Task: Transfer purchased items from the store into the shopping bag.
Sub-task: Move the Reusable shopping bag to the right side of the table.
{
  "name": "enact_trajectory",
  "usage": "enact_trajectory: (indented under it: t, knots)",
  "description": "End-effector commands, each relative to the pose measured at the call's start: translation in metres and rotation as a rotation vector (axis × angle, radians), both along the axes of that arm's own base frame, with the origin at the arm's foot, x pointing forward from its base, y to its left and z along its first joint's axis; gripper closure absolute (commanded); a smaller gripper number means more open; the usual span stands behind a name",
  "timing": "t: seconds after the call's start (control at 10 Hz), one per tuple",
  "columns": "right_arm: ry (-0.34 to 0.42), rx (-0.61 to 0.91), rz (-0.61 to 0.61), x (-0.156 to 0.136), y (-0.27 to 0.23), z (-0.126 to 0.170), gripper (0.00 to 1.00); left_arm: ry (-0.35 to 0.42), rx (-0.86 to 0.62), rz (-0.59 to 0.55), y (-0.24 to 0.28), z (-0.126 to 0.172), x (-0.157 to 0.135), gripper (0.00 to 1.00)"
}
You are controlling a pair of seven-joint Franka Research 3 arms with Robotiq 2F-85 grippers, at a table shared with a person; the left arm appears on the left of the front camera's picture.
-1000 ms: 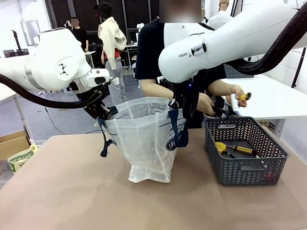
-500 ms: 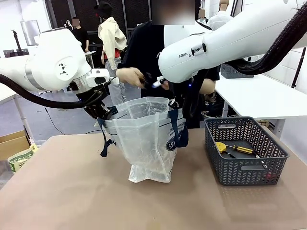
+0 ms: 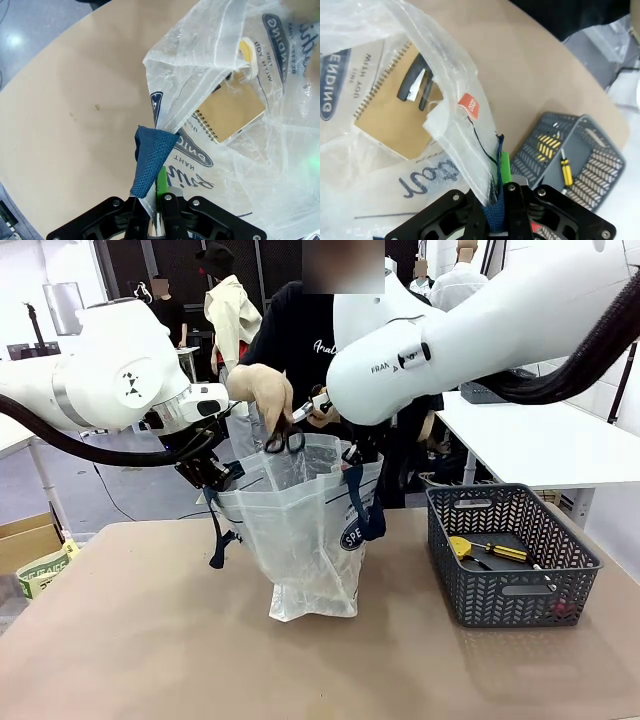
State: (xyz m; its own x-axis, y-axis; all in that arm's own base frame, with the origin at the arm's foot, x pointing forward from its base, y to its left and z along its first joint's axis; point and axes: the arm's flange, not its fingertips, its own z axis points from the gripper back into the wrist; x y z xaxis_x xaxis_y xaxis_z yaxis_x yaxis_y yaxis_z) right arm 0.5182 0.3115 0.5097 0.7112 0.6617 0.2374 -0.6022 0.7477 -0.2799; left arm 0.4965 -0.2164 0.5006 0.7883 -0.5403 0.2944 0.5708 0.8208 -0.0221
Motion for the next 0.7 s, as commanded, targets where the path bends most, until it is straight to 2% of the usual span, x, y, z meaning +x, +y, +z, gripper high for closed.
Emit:
enact_trajectory:
  t: [0.0,0.3,0.6]
  knots:
    - [-0.081,-0.021,0.032,-0.0109,-0.0109,-0.0087,1.00,-0.001,0.000,0.003,0.0013,0.0005,0.0003,1.00]
    - [-0.108,-0.016,0.050,-0.0170,-0.0132,-0.0089,1.00,-0.001,0.000,0.003,0.0013,0.0005,0.0003,1.00]
    - [-0.070,-0.013,0.043,-0.0123,-0.0061,-0.0061,1.00,-0.001,0.000,0.003,0.0013,0.0005,0.0003,1.00]
